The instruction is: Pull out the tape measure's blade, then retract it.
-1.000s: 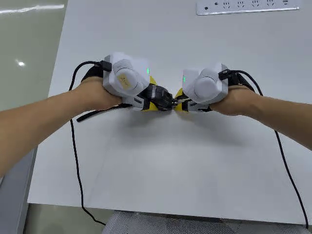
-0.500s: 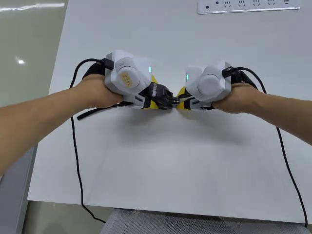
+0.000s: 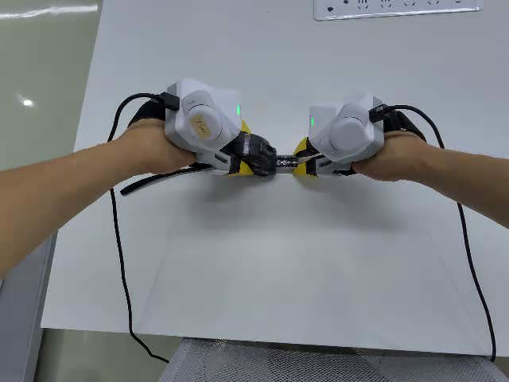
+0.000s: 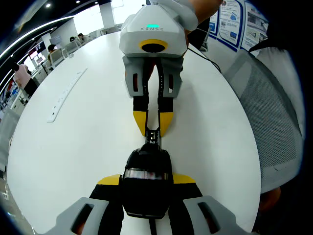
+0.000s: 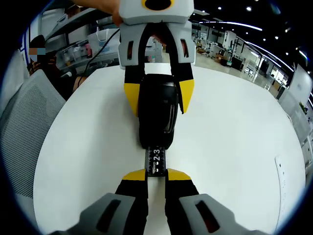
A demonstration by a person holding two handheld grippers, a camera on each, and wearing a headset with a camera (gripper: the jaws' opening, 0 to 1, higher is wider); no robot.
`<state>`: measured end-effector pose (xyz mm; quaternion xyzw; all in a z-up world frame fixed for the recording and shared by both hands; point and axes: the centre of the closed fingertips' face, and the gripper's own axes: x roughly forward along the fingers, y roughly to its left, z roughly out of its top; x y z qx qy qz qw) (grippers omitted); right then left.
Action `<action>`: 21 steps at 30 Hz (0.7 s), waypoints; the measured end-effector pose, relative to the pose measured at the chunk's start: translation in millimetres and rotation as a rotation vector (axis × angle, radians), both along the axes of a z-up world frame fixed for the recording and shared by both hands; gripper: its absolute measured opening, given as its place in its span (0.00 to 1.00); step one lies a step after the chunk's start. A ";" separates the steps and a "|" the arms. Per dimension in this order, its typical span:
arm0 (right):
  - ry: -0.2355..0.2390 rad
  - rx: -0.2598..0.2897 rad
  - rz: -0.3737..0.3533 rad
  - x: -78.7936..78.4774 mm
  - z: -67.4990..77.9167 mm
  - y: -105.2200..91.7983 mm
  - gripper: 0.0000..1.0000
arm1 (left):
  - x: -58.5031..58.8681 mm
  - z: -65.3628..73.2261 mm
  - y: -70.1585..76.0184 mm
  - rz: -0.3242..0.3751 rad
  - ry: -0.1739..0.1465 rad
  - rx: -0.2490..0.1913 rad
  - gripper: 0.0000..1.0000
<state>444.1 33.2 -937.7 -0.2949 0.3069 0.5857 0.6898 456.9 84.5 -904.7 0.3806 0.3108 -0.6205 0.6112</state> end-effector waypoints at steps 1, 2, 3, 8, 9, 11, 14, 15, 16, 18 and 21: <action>0.001 0.000 -0.003 -0.2 -0.4 -1.9 0.11 | 0.0 0.0 -0.1 0.000 0.000 0.001 0.32; 0.002 0.000 -0.004 -0.3 -1.0 -2.8 0.11 | 0.0 0.0 -0.4 -0.001 0.000 0.001 0.32; 0.005 -0.002 -0.007 -0.2 -2.0 -4.1 0.11 | -0.3 0.2 -0.5 -0.003 0.000 0.002 0.32; 0.010 -0.002 -0.016 0.0 -2.8 -9.9 0.11 | -1.3 1.0 -1.0 -0.009 0.000 0.008 0.32; 0.014 -0.002 -0.021 -0.2 -3.0 -11.5 0.11 | -1.5 1.1 -0.9 -0.011 -0.001 0.008 0.32; 0.016 -0.001 -0.024 -0.7 -3.5 -13.8 0.11 | -1.3 1.0 -0.8 -0.011 -0.002 0.008 0.32; 0.017 -0.001 -0.026 -1.2 -3.7 -16.9 0.11 | -1.6 1.6 -0.5 -0.012 0.000 0.009 0.32; 0.018 -0.003 -0.029 -1.4 -3.4 -18.3 0.11 | -1.8 1.8 -0.4 -0.012 0.000 0.009 0.32; 0.019 -0.004 -0.030 -1.6 -4.4 -19.4 0.11 | -1.8 1.6 0.0 -0.011 0.001 0.012 0.32; 0.025 -0.005 -0.035 -1.9 -4.3 -21.8 0.11 | -1.5 1.4 -0.1 -0.011 0.002 0.012 0.32; 0.029 -0.006 -0.038 -2.7 -4.6 -25.7 0.11 | -1.6 1.8 -0.9 -0.015 0.001 0.009 0.32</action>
